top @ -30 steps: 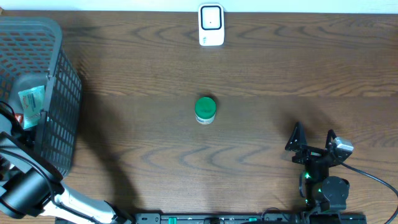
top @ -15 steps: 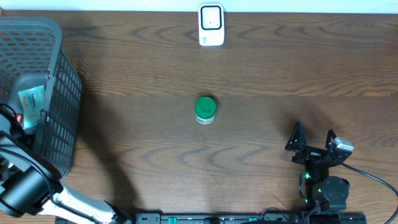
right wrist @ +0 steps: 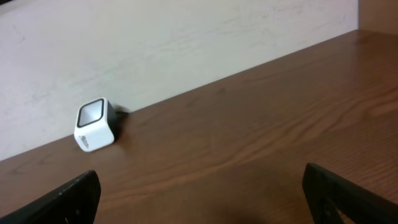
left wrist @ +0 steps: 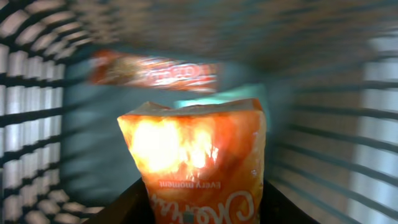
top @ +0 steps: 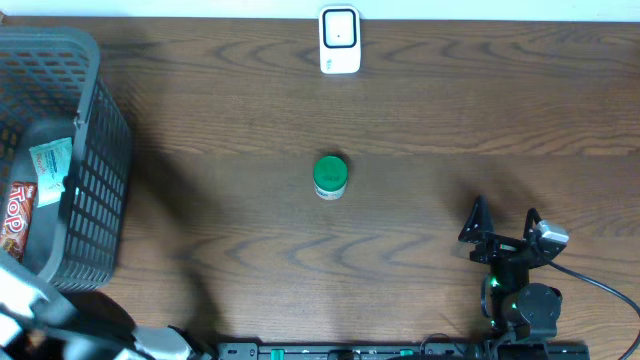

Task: Scan the item barcode
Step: 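Grasp the orange snack packet in the basket with the left gripper, then carry the orange packet to the scanner and drop it right of the jar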

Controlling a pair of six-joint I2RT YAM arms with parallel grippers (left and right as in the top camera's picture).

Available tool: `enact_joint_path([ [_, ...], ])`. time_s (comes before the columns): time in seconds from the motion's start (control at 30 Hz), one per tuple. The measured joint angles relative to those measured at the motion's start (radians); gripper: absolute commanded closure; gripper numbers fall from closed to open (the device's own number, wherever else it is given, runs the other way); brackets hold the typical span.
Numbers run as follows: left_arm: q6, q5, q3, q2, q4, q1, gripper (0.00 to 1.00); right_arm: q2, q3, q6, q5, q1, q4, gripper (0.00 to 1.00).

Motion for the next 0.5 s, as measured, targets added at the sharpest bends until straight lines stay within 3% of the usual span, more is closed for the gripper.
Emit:
enact_joint_path([
  [0.1,-0.012,0.09,0.022,-0.106,0.056,-0.06,0.52,0.0,0.0,0.0,0.0,0.0,0.0,0.01],
  [0.23,-0.028,0.165,0.022,-0.194,0.114,-0.26,0.52,0.0,0.0,0.0,0.0,0.0,0.0,0.01],
  [0.37,-0.043,0.179,0.022,-0.204,0.181,-0.578,0.51,0.0,0.0,0.0,0.001,0.0,0.0,0.01],
  [0.5,-0.064,0.099,0.022,-0.144,0.217,-0.916,0.5,0.0,0.0,0.0,0.001,0.0,0.0,0.01],
])
